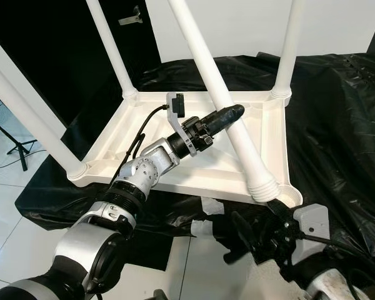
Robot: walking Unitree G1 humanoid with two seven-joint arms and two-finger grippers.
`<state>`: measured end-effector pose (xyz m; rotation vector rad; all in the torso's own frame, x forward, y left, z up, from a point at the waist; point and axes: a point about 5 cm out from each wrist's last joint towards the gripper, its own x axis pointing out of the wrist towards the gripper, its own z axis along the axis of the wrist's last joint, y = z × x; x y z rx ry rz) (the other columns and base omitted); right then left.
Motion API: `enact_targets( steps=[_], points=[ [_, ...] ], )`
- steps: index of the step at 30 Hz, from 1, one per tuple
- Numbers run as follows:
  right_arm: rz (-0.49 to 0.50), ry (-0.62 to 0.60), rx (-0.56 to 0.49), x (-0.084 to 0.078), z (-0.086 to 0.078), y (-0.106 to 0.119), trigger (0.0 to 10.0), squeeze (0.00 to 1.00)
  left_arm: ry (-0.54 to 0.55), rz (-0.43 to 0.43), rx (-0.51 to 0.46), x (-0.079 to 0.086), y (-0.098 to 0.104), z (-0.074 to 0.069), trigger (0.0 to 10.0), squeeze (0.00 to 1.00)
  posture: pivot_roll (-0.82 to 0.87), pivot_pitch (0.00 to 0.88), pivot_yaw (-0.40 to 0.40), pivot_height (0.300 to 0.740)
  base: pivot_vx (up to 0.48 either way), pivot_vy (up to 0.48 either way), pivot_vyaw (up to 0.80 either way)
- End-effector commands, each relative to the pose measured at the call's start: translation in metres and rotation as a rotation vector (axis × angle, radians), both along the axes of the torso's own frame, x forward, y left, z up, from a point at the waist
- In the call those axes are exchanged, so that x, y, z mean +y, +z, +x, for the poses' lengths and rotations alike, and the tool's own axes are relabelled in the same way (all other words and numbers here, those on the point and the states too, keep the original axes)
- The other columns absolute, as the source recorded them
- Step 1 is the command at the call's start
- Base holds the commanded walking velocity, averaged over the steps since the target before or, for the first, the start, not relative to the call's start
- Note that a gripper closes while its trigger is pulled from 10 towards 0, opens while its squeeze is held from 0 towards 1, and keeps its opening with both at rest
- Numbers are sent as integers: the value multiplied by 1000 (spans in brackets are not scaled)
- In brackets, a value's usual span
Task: Building children table
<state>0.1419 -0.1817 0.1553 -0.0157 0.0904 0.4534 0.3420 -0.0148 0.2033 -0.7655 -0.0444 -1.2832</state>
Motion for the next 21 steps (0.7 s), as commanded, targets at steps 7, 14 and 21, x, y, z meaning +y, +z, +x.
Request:
enact_targets(
  steps=[7, 14, 21],
  points=[
    [36, -1, -132, 3, 6, 30, 10000, 0, -170, -71, -71, -26, -1, -20, 0, 0, -134, 0, 126, 740, 0, 0, 0],
    [74, -2, -157, 5, 18, 38, 10000, 0, -160, -64, -73, -24, -2, -19, 0, 0, -119, 0, 116, 740, 0, 0, 0],
    [112, 27, -72, 12, 20, 28, 10000, 0, -146, -53, -82, -22, -4, -18, 0, 0, -110, 0, 111, 740, 0, 0, 0]
  ],
)
